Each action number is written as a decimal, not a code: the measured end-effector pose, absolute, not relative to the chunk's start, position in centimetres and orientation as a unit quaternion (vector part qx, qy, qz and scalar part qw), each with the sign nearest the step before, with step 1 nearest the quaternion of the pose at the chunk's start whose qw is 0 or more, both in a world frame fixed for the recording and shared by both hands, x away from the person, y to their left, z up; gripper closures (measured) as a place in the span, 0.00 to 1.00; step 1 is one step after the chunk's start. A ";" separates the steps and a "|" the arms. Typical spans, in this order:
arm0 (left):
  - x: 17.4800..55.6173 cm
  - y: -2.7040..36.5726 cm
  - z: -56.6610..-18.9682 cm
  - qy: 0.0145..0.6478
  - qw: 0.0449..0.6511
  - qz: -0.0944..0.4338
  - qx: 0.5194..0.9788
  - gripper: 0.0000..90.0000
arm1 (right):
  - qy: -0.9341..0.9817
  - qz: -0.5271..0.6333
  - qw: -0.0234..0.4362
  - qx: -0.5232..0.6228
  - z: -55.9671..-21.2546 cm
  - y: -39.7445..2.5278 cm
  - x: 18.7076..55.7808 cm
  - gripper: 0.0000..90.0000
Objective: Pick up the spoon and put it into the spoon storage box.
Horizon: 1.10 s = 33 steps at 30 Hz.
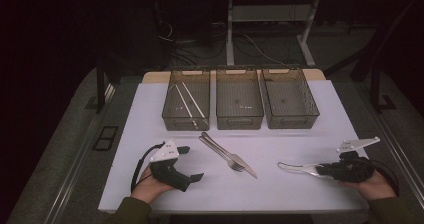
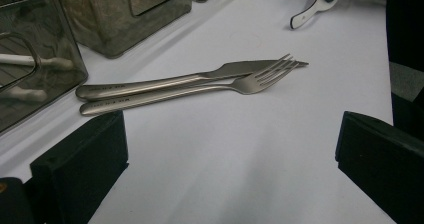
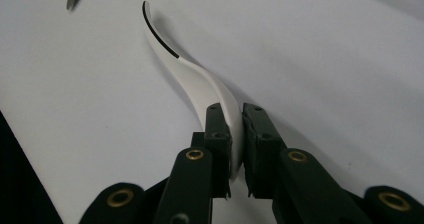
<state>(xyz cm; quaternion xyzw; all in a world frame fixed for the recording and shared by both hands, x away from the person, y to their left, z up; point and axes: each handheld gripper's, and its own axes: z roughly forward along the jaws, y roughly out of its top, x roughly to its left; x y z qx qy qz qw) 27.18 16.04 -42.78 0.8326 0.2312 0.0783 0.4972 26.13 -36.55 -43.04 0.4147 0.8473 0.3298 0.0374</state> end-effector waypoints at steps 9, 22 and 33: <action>27.2 16.1 -42.7 0.231 0.499 0.077 0.832 0.00 | 0.835 0.365 0.045 0.408 -42.4 -36.3 26.1 0.91; 27.2 16.0 -42.7 0.231 0.501 0.075 0.831 0.00 | 0.815 0.394 0.061 0.421 -41.4 -36.4 27.1 0.91; 27.2 15.8 -42.7 0.232 0.504 0.073 0.829 0.00 | 0.800 0.414 0.076 0.426 -40.0 -36.0 27.9 0.91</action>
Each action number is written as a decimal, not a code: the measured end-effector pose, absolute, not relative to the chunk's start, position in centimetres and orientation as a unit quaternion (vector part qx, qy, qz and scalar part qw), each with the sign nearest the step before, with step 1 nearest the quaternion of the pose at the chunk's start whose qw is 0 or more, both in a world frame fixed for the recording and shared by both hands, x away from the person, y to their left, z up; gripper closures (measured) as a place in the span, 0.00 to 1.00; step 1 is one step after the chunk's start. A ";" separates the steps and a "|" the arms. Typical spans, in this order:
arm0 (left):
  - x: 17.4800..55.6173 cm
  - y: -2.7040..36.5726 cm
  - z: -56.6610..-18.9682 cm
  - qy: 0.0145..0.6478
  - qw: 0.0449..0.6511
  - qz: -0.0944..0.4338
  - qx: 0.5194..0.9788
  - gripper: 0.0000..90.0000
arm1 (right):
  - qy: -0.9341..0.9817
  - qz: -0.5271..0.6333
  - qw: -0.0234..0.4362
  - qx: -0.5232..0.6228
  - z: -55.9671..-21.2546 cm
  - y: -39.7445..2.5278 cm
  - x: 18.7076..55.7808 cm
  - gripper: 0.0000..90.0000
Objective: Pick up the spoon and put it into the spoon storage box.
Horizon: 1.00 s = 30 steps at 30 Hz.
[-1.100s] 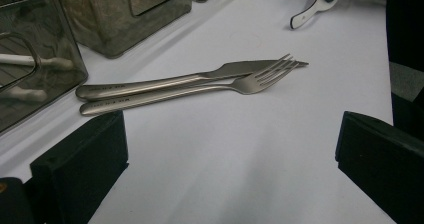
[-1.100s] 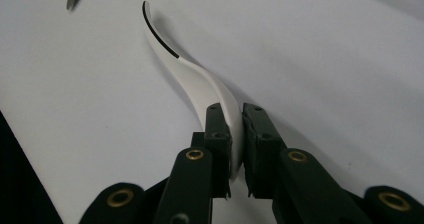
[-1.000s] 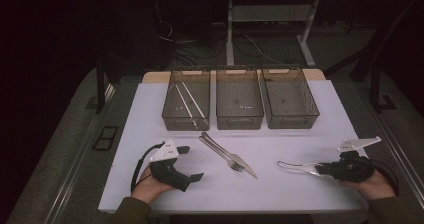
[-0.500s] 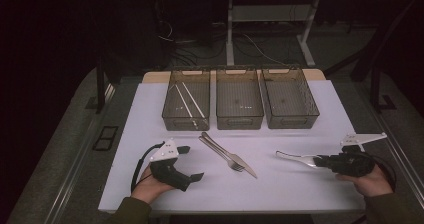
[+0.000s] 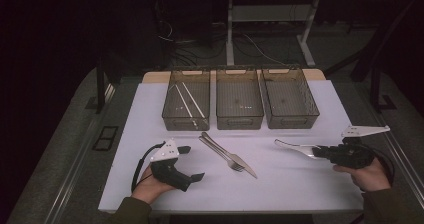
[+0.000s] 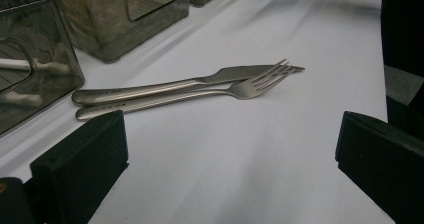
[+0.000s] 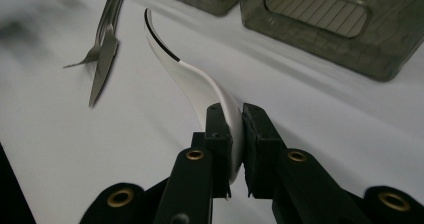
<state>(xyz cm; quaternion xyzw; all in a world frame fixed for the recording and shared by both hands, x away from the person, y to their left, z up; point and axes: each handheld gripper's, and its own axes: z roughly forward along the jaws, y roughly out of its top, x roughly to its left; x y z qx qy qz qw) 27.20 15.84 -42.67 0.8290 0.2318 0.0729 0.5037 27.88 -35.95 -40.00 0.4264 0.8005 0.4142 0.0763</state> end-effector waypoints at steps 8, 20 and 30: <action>27.2 15.8 -42.7 0.230 0.502 0.074 0.830 0.00 | 0.792 0.425 0.088 0.430 -38.9 -35.6 28.6 0.91; 27.2 15.8 -42.6 0.228 0.501 0.074 0.832 0.00 | 0.783 0.441 0.099 0.427 -37.4 -34.3 30.2 0.91; 27.2 15.8 -42.6 0.229 0.503 0.074 0.830 0.00 | 0.781 0.448 0.106 0.422 -36.5 -32.9 31.7 0.91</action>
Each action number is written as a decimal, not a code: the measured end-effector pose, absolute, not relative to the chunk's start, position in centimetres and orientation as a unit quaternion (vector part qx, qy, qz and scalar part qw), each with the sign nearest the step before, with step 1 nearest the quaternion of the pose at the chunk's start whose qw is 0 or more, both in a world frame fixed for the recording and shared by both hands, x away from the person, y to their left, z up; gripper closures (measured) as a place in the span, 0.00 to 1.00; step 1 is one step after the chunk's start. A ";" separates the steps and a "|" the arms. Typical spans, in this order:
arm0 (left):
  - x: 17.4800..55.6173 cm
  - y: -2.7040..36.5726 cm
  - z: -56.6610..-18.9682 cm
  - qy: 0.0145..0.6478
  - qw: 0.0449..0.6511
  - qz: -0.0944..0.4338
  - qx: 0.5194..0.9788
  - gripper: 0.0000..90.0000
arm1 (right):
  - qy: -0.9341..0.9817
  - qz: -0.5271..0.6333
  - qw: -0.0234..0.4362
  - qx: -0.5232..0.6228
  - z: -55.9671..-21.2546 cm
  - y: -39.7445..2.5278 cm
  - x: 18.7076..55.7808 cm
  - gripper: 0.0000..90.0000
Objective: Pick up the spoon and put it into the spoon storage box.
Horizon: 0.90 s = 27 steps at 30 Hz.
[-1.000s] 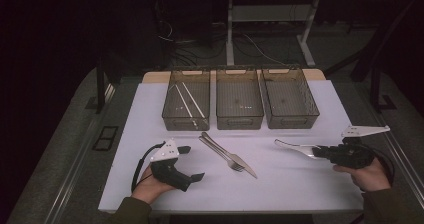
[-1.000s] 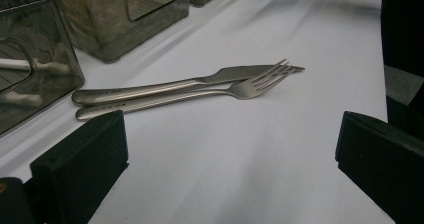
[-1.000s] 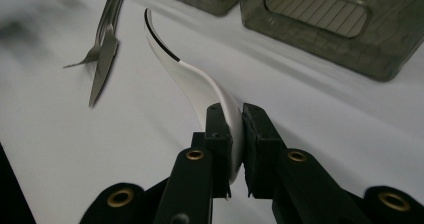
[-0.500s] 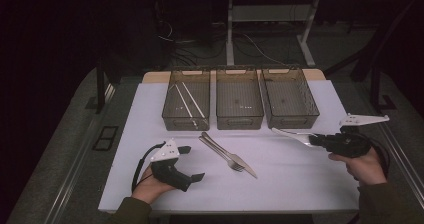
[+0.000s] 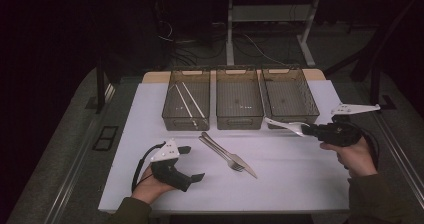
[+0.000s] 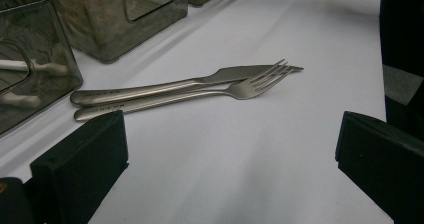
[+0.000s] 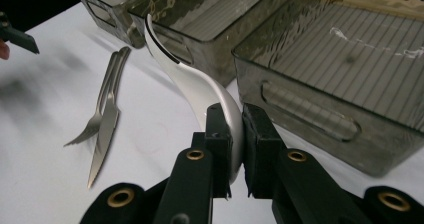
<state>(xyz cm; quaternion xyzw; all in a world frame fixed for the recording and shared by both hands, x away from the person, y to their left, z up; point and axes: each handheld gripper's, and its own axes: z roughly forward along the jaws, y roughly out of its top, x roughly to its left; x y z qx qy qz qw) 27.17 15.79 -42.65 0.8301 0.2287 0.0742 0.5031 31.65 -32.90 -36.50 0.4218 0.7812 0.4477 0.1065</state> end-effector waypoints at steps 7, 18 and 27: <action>27.3 15.7 -42.6 0.225 0.502 0.075 0.832 0.00 | 0.780 0.453 0.111 0.418 -35.9 -31.8 32.7 0.91; 27.2 15.7 -42.6 0.229 0.503 0.073 0.830 0.00 | 0.779 0.458 0.118 0.411 -35.3 -29.3 34.8 0.91; 27.2 15.7 -42.6 0.228 0.505 0.073 0.829 0.00 | 0.772 0.463 0.131 0.415 -34.6 -26.8 37.4 0.92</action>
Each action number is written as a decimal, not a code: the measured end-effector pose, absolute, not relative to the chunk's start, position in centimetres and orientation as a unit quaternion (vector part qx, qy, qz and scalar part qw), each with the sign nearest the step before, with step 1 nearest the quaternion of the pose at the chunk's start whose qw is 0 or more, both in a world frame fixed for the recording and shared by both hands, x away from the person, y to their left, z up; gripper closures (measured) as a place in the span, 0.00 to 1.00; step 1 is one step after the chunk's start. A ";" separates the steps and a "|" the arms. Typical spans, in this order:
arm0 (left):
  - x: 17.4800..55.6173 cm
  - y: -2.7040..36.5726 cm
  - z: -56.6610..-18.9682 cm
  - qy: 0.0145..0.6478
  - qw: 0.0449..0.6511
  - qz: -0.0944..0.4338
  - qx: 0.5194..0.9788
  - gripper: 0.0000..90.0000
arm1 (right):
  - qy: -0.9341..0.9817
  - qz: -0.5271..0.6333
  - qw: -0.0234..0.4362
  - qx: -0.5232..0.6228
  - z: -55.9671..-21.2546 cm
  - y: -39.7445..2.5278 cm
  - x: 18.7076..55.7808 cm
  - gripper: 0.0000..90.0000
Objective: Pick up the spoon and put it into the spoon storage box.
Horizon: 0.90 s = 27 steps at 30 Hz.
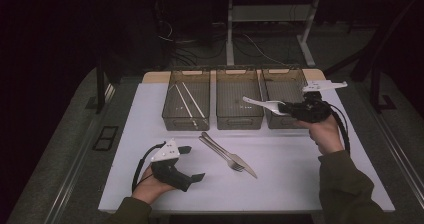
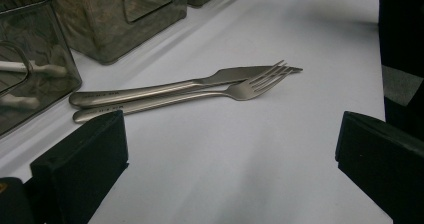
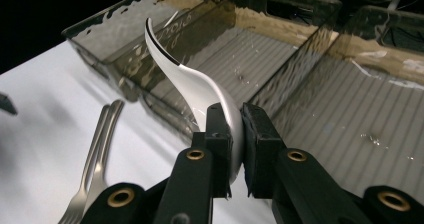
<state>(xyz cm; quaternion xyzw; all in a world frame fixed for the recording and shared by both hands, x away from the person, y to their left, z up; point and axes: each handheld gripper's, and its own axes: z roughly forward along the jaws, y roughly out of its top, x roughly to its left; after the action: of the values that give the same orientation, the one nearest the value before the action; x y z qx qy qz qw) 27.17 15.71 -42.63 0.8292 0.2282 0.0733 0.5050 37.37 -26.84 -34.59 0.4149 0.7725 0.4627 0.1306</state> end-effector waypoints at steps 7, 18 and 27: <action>27.1 15.6 -42.6 0.230 0.509 0.072 0.826 0.00 | 0.781 0.446 0.129 0.417 -34.6 -24.0 39.8 0.92; 27.1 15.6 -42.5 0.228 0.511 0.071 0.825 0.00 | 0.799 0.415 0.121 0.419 -35.9 -20.2 41.9 0.92; 27.1 15.6 -42.6 0.228 0.512 0.070 0.825 0.00 | 0.817 0.381 0.121 0.416 -37.2 -19.0 42.4 0.91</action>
<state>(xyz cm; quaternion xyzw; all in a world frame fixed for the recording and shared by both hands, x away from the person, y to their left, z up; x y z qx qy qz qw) 27.08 15.58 -42.55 0.8254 0.2282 0.0701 0.5117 42.44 -19.05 -37.18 0.4163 0.8167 0.3810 0.1208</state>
